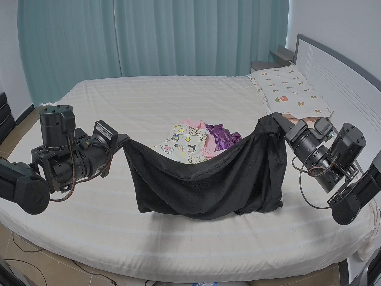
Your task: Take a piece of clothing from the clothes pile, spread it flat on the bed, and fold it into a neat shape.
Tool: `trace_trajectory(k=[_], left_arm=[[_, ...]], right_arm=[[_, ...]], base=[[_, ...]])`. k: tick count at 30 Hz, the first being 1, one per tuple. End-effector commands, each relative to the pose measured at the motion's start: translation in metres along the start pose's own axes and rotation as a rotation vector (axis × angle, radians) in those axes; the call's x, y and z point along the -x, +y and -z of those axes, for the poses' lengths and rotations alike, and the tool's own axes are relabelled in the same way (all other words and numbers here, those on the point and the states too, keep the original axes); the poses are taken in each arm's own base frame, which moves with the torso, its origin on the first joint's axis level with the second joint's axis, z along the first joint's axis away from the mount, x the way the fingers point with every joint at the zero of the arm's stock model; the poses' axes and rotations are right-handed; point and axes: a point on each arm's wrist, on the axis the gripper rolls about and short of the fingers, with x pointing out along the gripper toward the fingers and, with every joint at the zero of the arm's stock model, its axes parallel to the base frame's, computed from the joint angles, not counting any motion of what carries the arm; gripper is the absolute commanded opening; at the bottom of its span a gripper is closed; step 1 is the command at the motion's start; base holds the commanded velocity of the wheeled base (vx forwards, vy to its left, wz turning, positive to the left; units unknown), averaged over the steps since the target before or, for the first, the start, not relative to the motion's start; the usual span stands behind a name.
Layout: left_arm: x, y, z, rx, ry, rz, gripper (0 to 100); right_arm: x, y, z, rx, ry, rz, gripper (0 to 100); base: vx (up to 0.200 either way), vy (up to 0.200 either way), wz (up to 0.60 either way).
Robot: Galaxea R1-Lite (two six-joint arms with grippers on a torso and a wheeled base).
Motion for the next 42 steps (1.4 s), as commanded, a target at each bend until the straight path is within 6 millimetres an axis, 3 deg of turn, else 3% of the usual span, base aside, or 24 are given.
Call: trace_trajectory(k=[1, 16, 26, 42], left_arm=[[0.008, -0.005, -0.007, 0.002, -0.026, 0.023, 0], [0.036, -0.024, -0.017, -0.005, -0.08, 0.099, 0], [0.049, -0.026, -0.032, -0.013, -0.141, 0.105, 0], [0.056, -0.028, -0.042, -0.012, -0.181, 0.106, 0]], right_arm=[[0.001, 0.007, -0.002, 0.034, -0.016, -0.024, 0], [0.015, 0.046, -0.023, 0.052, -0.078, -0.134, 0], [0.016, 0.059, -0.032, 0.066, -0.102, -0.173, 0], [0.006, 0.073, -0.027, 0.06, -0.073, -0.205, 0]], base=[[0.0, 0.2, 0.0], [0.0, 0.2, 0.0], [0.0, 0.2, 0.0], [0.0, 0.2, 0.0]])
